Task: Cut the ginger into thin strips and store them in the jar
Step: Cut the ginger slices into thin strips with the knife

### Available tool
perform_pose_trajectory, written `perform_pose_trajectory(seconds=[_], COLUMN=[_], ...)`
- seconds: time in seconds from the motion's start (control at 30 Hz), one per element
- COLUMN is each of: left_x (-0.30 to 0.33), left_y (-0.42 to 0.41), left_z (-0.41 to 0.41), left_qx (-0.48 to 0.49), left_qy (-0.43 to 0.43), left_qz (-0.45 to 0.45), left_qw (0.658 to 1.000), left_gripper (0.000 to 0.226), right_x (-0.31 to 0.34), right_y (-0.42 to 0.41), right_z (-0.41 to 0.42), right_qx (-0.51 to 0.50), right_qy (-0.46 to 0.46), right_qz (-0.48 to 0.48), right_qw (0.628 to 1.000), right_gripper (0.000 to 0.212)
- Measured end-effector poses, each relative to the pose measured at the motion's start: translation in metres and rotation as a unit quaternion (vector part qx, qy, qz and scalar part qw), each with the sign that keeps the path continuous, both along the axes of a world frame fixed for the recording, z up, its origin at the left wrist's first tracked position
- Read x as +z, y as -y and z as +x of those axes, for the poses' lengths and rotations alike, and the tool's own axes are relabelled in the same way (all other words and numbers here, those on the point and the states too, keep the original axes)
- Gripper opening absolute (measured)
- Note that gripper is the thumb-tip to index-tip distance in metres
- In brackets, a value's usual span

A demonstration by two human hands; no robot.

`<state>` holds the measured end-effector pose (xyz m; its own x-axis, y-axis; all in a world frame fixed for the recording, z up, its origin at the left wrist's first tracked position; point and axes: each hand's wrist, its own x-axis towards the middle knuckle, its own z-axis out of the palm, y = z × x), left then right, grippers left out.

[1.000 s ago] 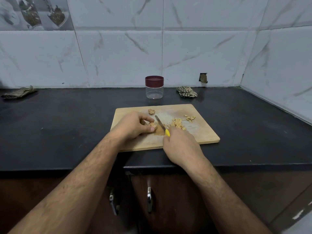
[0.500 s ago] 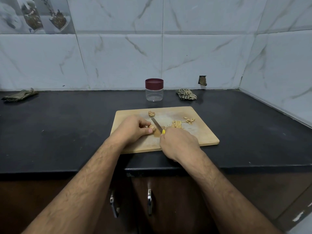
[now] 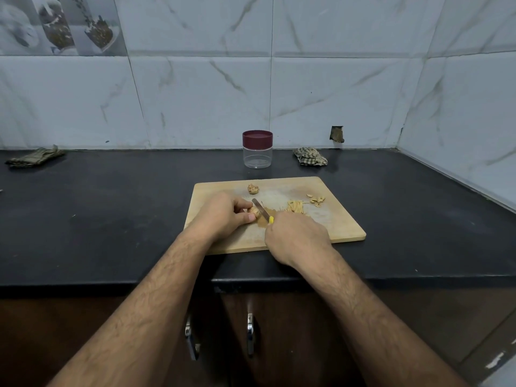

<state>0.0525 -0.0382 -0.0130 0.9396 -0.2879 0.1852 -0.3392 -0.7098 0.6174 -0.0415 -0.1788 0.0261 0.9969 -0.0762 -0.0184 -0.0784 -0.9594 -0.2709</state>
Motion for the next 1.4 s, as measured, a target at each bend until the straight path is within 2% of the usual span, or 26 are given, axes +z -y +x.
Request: perform_pose_trajectory(seconds=[0.33,0.57,0.93,1.2,1.4], left_x=[0.001,0.0,0.002,0.002,0.003], left_y=[0.001,-0.001,0.002,0.002,0.002], left_z=[-0.002,-0.003,-0.006,-0.006,-0.007], left_qx=[0.011,0.003,0.029,0.046,0.043], left_qy=[-0.009,0.0,-0.005,-0.016,-0.021], left_qz=[-0.013,-0.01,-0.012,-0.01,-0.004], left_qw=[1.0,1.0,0.999,0.999,0.999], left_gripper=[0.025,0.016,0.025,0.034,0.035], right_x=[0.0,0.0,0.004,-0.004,-0.003], right_y=[0.003,-0.005,-0.018,-0.006,0.001], right_z=[0.003,0.011,0.007,-0.023,-0.021], right_qx=[0.008,0.0,0.006,0.0,-0.012], right_qy=[-0.006,-0.013,-0.036,-0.057,-0.004], right_qz=[0.004,0.005,-0.056,-0.057,-0.016], right_qw=[1.0,1.0,0.998,0.997,1.0], right_gripper=[0.019,0.027,0.032,0.029,0.021])
